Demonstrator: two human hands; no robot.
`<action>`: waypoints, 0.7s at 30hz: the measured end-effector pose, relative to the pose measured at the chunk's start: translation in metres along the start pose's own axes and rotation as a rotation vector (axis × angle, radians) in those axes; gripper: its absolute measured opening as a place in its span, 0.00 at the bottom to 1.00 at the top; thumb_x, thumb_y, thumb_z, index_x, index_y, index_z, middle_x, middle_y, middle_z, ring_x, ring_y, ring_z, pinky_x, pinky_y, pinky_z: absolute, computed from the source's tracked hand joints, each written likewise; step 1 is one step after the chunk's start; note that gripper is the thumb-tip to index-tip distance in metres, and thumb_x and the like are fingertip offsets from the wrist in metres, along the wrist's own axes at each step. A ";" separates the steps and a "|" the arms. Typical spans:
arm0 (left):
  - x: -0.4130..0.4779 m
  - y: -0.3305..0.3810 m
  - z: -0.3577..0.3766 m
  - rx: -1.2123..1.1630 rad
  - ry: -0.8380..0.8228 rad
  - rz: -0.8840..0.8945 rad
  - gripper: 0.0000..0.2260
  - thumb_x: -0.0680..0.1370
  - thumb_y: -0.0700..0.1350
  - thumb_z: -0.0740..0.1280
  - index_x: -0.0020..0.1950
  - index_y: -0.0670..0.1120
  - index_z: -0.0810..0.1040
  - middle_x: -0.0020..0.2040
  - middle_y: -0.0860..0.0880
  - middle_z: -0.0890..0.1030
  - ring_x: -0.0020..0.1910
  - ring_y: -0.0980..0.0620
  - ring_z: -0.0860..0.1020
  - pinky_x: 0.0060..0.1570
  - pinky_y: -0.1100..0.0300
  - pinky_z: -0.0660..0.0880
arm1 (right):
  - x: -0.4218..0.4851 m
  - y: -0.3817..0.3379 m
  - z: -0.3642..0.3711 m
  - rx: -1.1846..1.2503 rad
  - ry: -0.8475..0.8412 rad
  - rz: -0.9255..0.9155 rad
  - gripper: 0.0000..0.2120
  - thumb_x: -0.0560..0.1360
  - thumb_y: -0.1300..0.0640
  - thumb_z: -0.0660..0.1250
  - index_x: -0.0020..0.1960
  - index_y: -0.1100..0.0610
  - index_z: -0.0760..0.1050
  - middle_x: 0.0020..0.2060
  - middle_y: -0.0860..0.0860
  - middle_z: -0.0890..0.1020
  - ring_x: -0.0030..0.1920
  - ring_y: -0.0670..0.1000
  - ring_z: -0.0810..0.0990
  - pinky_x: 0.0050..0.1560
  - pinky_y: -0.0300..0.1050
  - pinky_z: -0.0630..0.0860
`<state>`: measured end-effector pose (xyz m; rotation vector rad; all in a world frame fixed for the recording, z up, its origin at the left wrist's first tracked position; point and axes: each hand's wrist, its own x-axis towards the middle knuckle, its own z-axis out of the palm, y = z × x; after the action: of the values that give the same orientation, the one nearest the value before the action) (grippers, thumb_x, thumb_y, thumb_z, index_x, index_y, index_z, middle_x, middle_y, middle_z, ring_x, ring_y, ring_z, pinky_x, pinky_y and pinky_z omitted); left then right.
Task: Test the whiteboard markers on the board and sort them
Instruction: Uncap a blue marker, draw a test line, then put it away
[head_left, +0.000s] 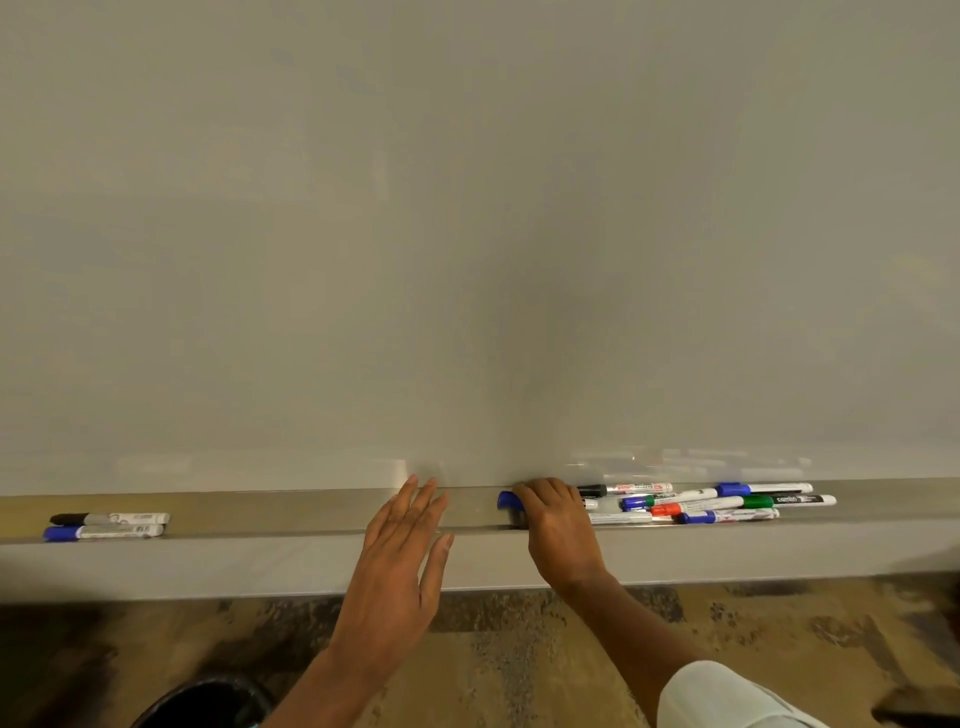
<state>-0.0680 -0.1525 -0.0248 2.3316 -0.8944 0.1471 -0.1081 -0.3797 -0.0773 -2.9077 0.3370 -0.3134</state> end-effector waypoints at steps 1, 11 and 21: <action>0.001 0.000 -0.001 -0.015 0.020 -0.001 0.22 0.84 0.54 0.56 0.76 0.47 0.72 0.78 0.52 0.68 0.80 0.59 0.57 0.78 0.60 0.54 | 0.001 -0.004 0.000 0.021 0.021 -0.012 0.21 0.70 0.61 0.75 0.62 0.52 0.77 0.56 0.51 0.81 0.57 0.54 0.78 0.62 0.49 0.75; 0.029 0.037 -0.046 -0.381 0.112 -0.295 0.18 0.81 0.55 0.64 0.71 0.57 0.76 0.67 0.64 0.76 0.69 0.63 0.72 0.65 0.70 0.69 | 0.005 -0.075 -0.062 0.378 0.349 -0.037 0.13 0.80 0.60 0.62 0.64 0.55 0.76 0.57 0.51 0.79 0.57 0.51 0.76 0.60 0.44 0.75; 0.083 0.118 -0.153 -0.949 0.061 -0.359 0.11 0.83 0.46 0.65 0.63 0.54 0.82 0.57 0.59 0.85 0.59 0.61 0.82 0.55 0.72 0.75 | 0.012 -0.146 -0.212 1.192 0.290 0.201 0.15 0.81 0.60 0.63 0.64 0.46 0.76 0.54 0.41 0.81 0.54 0.49 0.80 0.53 0.40 0.79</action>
<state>-0.0618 -0.1761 0.1847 1.5322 -0.3582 -0.2987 -0.1156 -0.2790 0.1600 -1.6510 0.3197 -0.6289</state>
